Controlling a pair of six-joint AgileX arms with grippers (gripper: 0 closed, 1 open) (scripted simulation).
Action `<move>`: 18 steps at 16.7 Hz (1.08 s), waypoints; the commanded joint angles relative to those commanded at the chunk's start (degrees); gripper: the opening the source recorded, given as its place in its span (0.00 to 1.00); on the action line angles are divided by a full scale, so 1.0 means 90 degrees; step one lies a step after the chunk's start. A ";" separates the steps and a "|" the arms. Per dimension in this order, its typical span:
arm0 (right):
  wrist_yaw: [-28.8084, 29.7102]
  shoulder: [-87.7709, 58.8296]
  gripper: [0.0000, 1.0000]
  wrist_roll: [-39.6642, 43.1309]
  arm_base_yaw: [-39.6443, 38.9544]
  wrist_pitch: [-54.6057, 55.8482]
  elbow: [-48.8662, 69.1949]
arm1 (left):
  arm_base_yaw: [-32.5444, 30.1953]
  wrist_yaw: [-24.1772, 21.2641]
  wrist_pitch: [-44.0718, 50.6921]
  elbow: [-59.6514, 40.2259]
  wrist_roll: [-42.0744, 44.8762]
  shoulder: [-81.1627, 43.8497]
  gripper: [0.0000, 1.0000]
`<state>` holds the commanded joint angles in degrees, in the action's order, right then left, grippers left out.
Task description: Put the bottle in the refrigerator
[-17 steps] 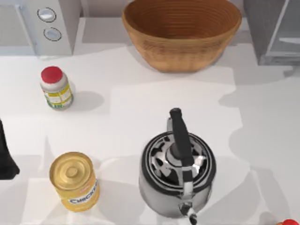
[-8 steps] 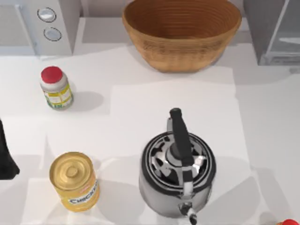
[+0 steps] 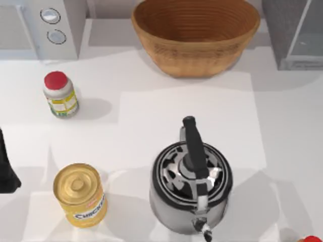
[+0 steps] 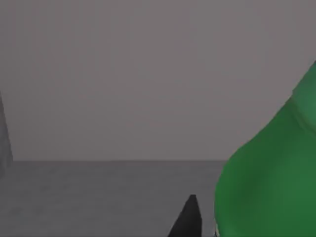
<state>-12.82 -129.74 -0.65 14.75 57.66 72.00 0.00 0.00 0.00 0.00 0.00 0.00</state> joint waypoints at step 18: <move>0.0138 -0.0711 0.61 -0.0002 -0.0203 -0.0807 0.1461 | 0.0000 0.0000 0.0000 0.0000 0.0000 0.0000 1.00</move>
<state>-11.58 -136.14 -0.67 12.92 50.40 85.15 0.00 0.00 0.00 0.00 0.00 0.00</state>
